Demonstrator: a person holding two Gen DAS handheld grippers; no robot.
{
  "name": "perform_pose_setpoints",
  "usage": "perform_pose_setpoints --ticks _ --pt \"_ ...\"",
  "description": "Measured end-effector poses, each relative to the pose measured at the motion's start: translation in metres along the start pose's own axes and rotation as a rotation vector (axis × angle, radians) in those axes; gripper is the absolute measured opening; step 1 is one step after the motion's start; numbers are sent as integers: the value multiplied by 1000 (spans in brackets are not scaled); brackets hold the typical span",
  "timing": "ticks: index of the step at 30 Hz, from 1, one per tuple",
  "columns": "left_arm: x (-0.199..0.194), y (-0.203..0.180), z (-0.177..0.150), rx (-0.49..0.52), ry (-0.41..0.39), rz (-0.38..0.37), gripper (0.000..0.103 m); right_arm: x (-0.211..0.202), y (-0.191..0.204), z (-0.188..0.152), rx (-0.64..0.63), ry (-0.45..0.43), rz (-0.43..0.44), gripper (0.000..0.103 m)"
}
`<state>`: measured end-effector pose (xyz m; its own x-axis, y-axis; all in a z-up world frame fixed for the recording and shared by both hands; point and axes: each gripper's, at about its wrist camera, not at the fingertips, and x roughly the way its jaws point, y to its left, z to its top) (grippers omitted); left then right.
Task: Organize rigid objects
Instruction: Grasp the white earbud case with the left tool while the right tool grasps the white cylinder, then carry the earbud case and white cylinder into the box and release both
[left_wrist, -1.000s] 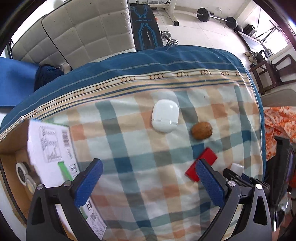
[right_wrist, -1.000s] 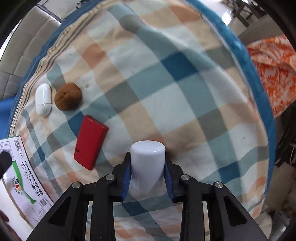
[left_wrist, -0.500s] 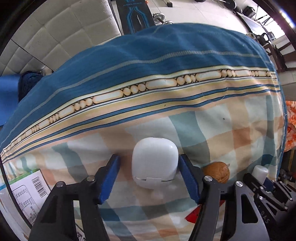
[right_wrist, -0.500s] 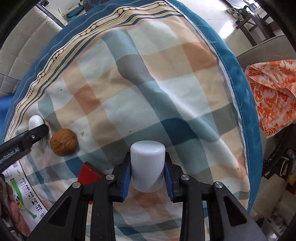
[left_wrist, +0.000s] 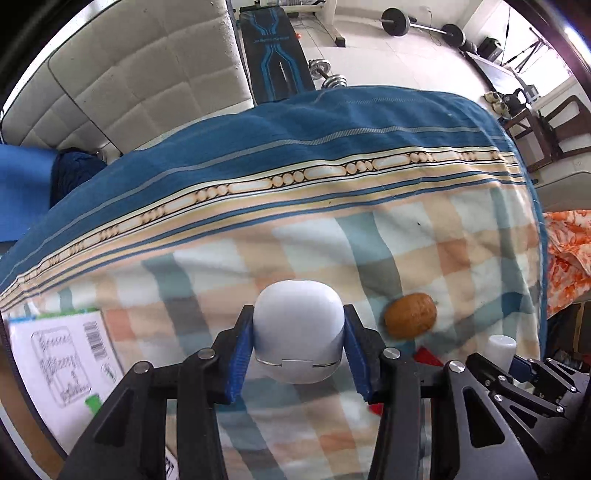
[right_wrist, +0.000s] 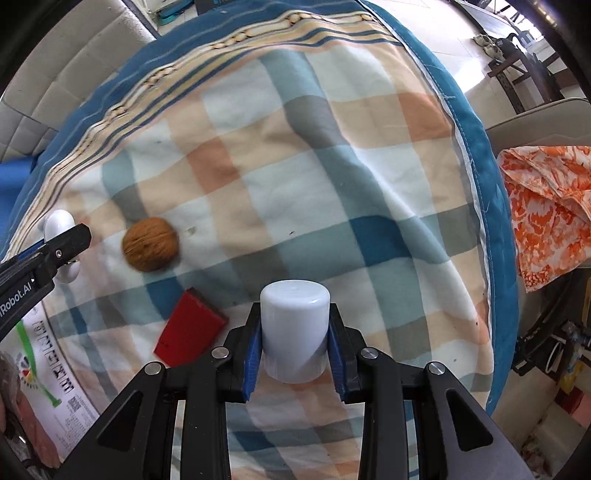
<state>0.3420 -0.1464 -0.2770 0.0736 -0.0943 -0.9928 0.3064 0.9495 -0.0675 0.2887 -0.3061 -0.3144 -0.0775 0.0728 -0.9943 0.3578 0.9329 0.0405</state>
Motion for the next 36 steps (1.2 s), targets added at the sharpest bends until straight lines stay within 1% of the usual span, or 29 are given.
perform_pose_setpoints --ticks 4,7,10,14,18,20,25,29,31,36 --pt "-29 9 -15 -20 -40 -1 43 -21 18 -21 -40 -21 12 33" --pt "-55 15 -35 -48 -86 -26 43 -34 31 -38 -74 -40 21 33" --pt "-76 27 -53 -68 -123 -41 43 -52 50 -57 -102 -64 40 33" --pt "-97 45 -71 -96 -153 -70 43 -71 68 -82 -143 -89 72 33" --pt "-119 71 -98 -137 -186 -104 43 -92 100 -109 -208 -113 102 33" --pt "-128 80 -108 -146 -197 -108 43 -99 113 -120 -237 -124 113 33" --pt "-149 119 -138 -199 -226 -126 43 -116 154 -147 -318 -138 147 33" --pt "-163 158 -162 -251 -243 -123 43 -120 199 -168 -380 -128 199 33" --pt "-166 184 -174 -295 -245 -126 43 -118 219 -177 -410 -110 222 33" --pt "-160 246 -200 -385 -229 -90 43 -103 277 -200 -487 -66 257 33"
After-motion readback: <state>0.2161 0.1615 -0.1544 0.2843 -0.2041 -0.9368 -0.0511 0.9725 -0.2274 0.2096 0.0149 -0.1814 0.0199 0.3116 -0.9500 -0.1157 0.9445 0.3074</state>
